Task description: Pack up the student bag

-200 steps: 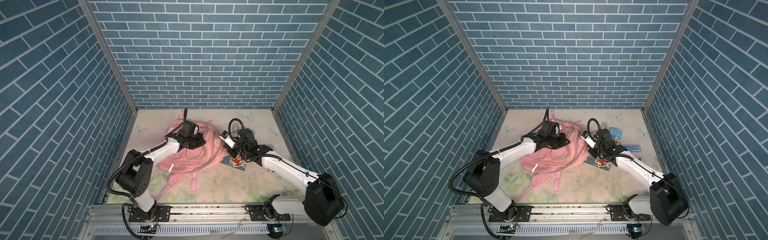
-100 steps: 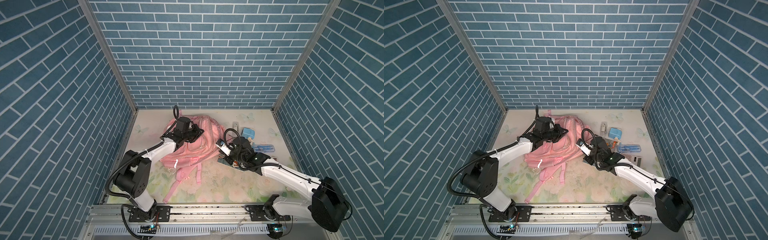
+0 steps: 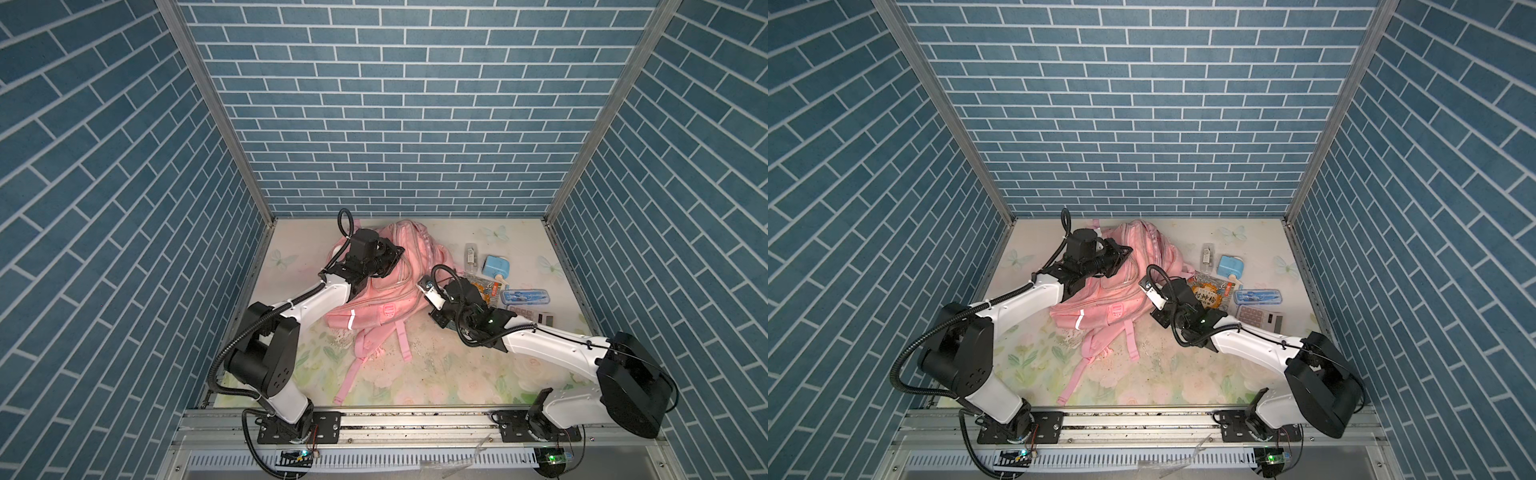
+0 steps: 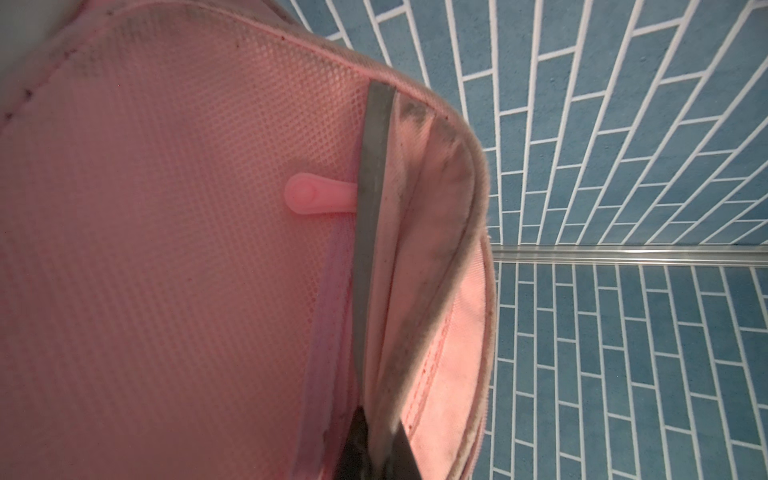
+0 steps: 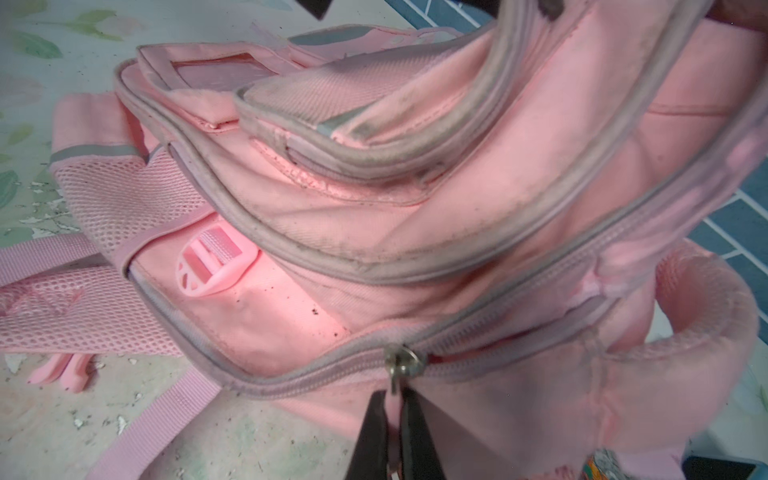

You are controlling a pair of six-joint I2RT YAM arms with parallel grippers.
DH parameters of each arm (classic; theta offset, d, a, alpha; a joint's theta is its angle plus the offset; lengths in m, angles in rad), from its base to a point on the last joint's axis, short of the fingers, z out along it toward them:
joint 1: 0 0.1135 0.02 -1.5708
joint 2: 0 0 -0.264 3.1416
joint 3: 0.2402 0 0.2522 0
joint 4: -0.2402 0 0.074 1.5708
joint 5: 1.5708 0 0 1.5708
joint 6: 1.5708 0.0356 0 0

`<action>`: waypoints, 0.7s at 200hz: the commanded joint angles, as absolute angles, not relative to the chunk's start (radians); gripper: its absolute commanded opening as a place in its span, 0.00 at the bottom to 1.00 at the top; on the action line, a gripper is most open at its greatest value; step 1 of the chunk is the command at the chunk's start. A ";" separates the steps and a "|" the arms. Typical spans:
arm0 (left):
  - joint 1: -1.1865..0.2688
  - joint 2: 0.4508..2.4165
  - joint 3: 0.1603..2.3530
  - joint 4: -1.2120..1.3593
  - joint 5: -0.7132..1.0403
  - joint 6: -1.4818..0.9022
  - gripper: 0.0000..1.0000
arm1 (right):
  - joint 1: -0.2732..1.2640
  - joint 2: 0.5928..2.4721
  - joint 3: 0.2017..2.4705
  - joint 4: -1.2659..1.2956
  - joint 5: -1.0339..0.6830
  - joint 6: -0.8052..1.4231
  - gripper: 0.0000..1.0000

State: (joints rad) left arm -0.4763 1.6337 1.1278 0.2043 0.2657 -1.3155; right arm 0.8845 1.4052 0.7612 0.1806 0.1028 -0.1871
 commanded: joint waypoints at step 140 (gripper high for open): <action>-0.450 1.675 1.372 0.449 0.114 -1.381 0.00 | 0.931 1.422 0.742 0.284 0.023 -0.165 0.00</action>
